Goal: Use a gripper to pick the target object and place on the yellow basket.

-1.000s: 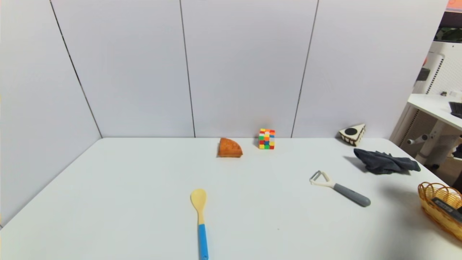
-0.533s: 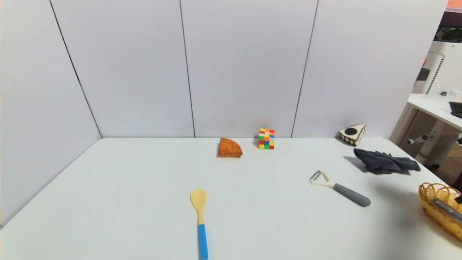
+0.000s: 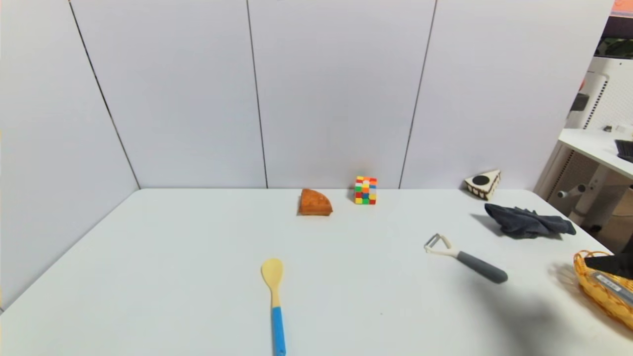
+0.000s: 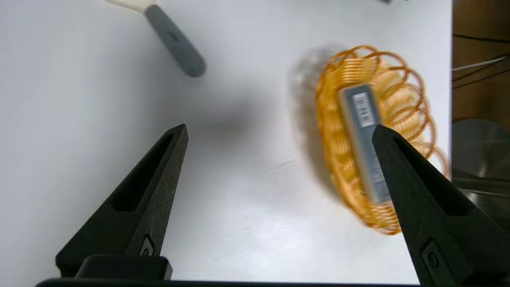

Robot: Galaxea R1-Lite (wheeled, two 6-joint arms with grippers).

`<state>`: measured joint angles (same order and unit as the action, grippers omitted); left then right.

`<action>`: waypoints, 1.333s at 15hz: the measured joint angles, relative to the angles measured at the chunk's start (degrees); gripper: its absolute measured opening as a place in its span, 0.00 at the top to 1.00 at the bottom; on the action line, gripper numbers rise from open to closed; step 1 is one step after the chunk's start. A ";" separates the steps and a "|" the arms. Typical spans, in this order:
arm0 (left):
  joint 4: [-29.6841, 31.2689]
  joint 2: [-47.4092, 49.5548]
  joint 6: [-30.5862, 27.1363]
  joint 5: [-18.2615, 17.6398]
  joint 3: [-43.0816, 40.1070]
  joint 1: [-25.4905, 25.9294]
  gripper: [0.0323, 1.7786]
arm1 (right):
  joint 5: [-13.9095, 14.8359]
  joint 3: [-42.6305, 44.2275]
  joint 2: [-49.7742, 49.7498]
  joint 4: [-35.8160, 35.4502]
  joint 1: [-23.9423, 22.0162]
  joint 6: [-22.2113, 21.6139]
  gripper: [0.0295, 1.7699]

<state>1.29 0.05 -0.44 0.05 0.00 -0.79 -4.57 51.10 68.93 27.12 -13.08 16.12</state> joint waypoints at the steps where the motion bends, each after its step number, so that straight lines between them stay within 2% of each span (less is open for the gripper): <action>1: 0.00 0.00 -0.02 0.05 0.00 0.00 0.05 | 0.00 -5.77 -4.38 -4.47 1.40 -2.47 0.09; 4: 0.00 0.00 0.02 0.00 0.00 0.00 0.05 | -0.11 -21.98 -17.77 -17.68 4.10 -6.80 0.07; 8: 0.00 0.00 0.00 0.05 0.00 0.00 0.05 | 0.39 -37.66 -35.00 -30.18 7.98 -8.35 0.06; 12: 0.00 0.00 0.00 0.02 0.00 0.00 0.05 | 4.67 -47.91 -50.82 -32.20 12.07 -8.62 0.05; 14: -0.02 0.00 0.02 0.02 0.00 0.00 0.05 | 3.91 -50.23 -58.06 -32.09 12.73 -9.45 0.04; 16: 0.00 0.00 0.00 0.02 0.00 0.00 0.05 | 3.25 -50.86 -64.09 -31.74 12.92 -12.40 0.04; 18: 0.00 0.00 0.00 0.02 0.00 0.00 0.05 | 4.57 -51.01 -66.95 -31.59 12.97 -16.64 0.04; 20: 0.00 0.00 0.02 0.05 0.00 0.00 0.05 | 5.21 -51.05 -68.18 -31.66 12.98 -18.86 0.04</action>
<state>1.29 0.05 -0.41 0.10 0.00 -0.79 0.63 0.05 0.74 -4.53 -0.10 -2.74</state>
